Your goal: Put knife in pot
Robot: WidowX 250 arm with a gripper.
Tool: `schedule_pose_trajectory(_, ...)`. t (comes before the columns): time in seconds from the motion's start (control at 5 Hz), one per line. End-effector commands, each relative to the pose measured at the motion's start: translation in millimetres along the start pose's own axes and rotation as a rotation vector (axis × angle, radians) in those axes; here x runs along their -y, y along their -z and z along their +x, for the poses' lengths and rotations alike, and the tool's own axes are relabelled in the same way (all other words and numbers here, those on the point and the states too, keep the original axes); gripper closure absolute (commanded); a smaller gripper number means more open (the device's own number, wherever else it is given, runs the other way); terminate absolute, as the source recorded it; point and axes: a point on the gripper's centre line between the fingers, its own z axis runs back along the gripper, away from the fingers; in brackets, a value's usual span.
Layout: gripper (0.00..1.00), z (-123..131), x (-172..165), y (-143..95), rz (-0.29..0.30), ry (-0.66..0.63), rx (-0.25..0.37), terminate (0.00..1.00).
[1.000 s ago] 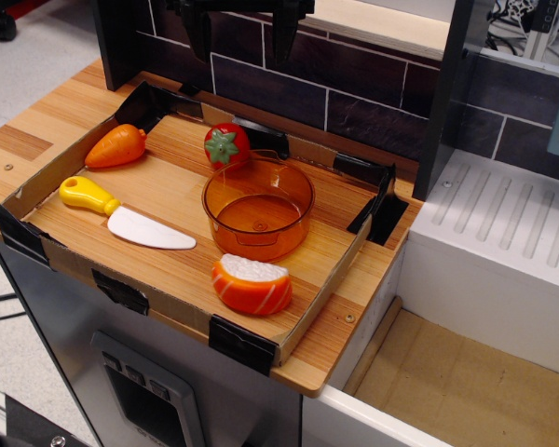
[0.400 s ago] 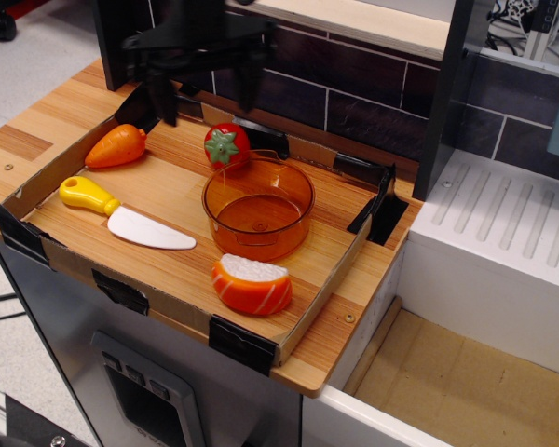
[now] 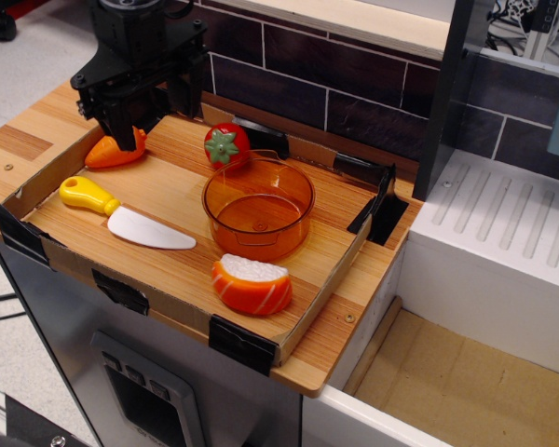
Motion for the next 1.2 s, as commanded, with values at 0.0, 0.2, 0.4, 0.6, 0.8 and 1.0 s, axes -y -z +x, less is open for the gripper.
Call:
schedule_pose_trajectory(0.0,0.00,12,-21,10,-0.028,-0.148,0.017,0.00)
schedule_pose_trajectory(0.2,0.00,17,-30,27,-0.031,-0.128,0.045,0.00)
schedule_pose_trajectory(0.4,0.00,23,-33,40,-0.016,-0.121,0.057,0.00)
schedule_pose_trajectory(0.6,0.00,24,-34,61,0.003,-0.118,0.100,0.00)
schedule_pose_trajectory(0.8,0.00,25,-39,78,0.005,-0.106,0.136,0.00)
schedule_pose_trajectory(1.0,0.00,25,-39,86,0.029,-0.101,0.134,0.00)
